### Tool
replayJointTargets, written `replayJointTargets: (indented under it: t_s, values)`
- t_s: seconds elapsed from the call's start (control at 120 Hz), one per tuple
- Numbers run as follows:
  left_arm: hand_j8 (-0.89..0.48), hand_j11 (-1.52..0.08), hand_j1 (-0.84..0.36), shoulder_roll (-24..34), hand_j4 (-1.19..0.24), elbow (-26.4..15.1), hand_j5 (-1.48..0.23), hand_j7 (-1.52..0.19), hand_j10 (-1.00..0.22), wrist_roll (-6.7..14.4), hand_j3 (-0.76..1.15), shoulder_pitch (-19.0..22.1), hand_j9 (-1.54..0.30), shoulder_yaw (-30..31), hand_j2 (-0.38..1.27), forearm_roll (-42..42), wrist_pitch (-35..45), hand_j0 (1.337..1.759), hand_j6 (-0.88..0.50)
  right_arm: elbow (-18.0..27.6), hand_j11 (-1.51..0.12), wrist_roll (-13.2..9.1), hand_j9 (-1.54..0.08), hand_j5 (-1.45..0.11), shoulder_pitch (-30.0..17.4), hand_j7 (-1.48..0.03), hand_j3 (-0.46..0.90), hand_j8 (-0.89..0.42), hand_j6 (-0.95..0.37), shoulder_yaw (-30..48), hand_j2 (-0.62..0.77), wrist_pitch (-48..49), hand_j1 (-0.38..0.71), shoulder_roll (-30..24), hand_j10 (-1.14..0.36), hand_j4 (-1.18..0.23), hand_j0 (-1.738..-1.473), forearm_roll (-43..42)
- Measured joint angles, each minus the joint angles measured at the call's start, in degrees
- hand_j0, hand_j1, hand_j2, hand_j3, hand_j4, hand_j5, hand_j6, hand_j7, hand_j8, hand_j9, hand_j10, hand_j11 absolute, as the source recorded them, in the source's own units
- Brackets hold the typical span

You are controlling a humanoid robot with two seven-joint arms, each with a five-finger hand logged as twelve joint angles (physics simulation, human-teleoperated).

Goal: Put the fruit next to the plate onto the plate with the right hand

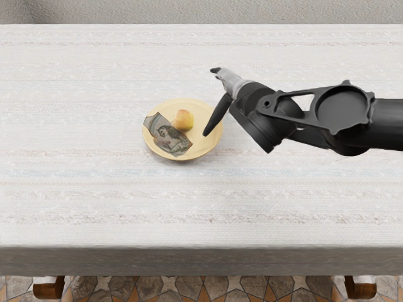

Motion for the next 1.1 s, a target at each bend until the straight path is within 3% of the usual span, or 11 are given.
replayJointTargets:
  t_s: [0.208, 0.483, 0.558, 0.817, 1.1]
  values:
    - [-0.01, -0.01, 0.34, 0.00, -0.01, 0.00, -0.01, -0.01, -0.01, 0.00, 0.00, 0.00, -0.01, 0.01, 0.00, 0.00, 0.00, 1.658, -0.01, 2.47, -0.02, 0.08, -0.02, -0.02, -0.65, -0.02, 0.00, -0.02, -0.02, -0.17, 0.00, 0.00, -0.33, -10.34, -0.02, -0.02, -1.658, -0.29]
    - [-0.01, -0.01, 0.34, 0.00, -0.01, -3.70, -0.01, -0.01, -0.01, 0.00, 0.00, 0.41, -0.01, 0.03, 0.00, -0.05, -0.28, 1.658, -0.01, 5.57, -0.01, -0.37, -0.01, -0.01, -0.03, -0.01, 0.00, 0.00, -0.01, 3.05, 0.00, 0.00, -0.34, -14.11, 0.00, 0.00, -1.658, -0.37]
    - [-0.01, -0.01, 0.34, 0.00, -0.01, -4.16, -0.01, -0.01, -0.01, 0.00, 0.00, 0.44, -0.01, 0.04, 0.00, -0.10, -0.32, 1.658, -0.01, 5.74, 0.00, -0.45, 0.00, 0.00, -0.51, 0.00, 0.00, 0.00, 0.00, 5.81, 0.00, 0.22, -0.35, -17.49, 0.00, 0.00, -1.658, -0.27]
    - [-0.01, -0.01, 0.34, 0.00, -0.01, -4.62, -0.01, -0.01, -0.01, 0.00, 0.00, 0.36, -0.01, 0.05, 0.00, -0.09, -0.37, 1.658, -0.01, 5.82, 0.00, -0.51, 0.00, 0.00, -4.69, 0.00, 0.00, 0.00, 0.00, 12.09, 0.00, 19.06, -0.35, -29.70, 0.00, 0.00, -1.658, -0.07]
    - [-0.01, -0.01, 0.34, 0.00, -0.01, -4.66, -0.01, -0.01, -0.01, 0.00, 0.00, 0.35, -0.01, 0.05, 0.00, -0.08, -0.37, 1.658, -0.01, 5.68, 0.00, -0.13, 0.00, 0.00, -7.54, 0.00, 0.00, 0.00, 0.00, 12.77, 0.00, 27.44, -0.35, -35.21, 0.00, 0.00, -1.658, -0.07]
